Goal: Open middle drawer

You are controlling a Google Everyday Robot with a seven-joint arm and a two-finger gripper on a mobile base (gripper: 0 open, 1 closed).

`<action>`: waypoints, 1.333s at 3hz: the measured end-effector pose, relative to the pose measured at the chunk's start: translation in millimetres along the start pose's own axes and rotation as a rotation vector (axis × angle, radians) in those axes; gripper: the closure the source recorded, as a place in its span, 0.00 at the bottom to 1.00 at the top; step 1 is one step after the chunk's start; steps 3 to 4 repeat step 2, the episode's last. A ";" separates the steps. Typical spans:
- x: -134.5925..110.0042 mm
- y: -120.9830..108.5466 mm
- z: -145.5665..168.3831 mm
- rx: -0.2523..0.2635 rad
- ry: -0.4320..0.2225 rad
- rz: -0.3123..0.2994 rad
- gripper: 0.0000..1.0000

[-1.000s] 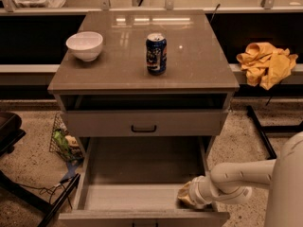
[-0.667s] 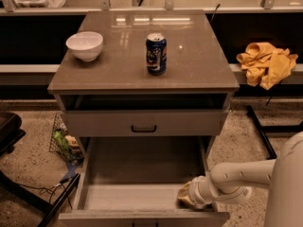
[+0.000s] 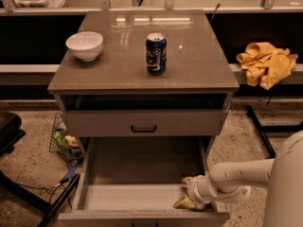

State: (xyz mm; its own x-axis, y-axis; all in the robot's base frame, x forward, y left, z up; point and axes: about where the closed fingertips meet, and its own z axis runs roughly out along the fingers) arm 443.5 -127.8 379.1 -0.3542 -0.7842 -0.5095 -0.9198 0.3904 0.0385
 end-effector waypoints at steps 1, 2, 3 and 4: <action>-0.2 0.6 0.6 -0.002 0.000 0.000 0.00; -0.3 0.6 0.6 -0.002 0.000 0.000 0.00; -0.3 0.6 0.6 -0.002 0.000 0.000 0.00; -0.3 0.6 0.6 -0.002 0.000 0.000 0.00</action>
Offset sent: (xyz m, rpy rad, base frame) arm -0.0003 0.0006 -0.0003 0.0005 0.0009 0.0011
